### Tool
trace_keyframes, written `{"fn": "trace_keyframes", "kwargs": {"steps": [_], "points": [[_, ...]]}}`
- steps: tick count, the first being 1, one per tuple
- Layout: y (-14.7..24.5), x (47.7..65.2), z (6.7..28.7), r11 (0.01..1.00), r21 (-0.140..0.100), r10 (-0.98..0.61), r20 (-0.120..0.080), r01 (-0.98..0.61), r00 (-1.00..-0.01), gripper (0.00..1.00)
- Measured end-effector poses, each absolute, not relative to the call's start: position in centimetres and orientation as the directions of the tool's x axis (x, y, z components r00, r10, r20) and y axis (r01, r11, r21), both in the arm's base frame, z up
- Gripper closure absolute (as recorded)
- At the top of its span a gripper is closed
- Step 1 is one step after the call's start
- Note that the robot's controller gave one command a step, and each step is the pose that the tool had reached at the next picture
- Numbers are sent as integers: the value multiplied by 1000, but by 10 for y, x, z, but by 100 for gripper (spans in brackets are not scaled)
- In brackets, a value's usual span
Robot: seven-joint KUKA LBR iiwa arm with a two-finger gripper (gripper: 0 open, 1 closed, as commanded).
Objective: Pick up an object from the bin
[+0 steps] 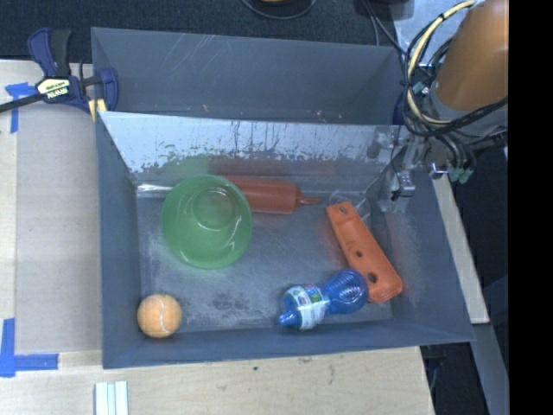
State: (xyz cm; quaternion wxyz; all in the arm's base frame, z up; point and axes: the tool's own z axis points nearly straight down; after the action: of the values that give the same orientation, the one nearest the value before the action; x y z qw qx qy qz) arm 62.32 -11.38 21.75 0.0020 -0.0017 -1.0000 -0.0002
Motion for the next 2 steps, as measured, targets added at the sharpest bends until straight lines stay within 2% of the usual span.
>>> {"fn": "trace_keyframes", "kwargs": {"steps": [1,2], "points": [[-113,624,222,1000,0,1,-3,1,-1000,0],[-119,627,119,997,-1,-72,-5,-72,-997,0]]}}
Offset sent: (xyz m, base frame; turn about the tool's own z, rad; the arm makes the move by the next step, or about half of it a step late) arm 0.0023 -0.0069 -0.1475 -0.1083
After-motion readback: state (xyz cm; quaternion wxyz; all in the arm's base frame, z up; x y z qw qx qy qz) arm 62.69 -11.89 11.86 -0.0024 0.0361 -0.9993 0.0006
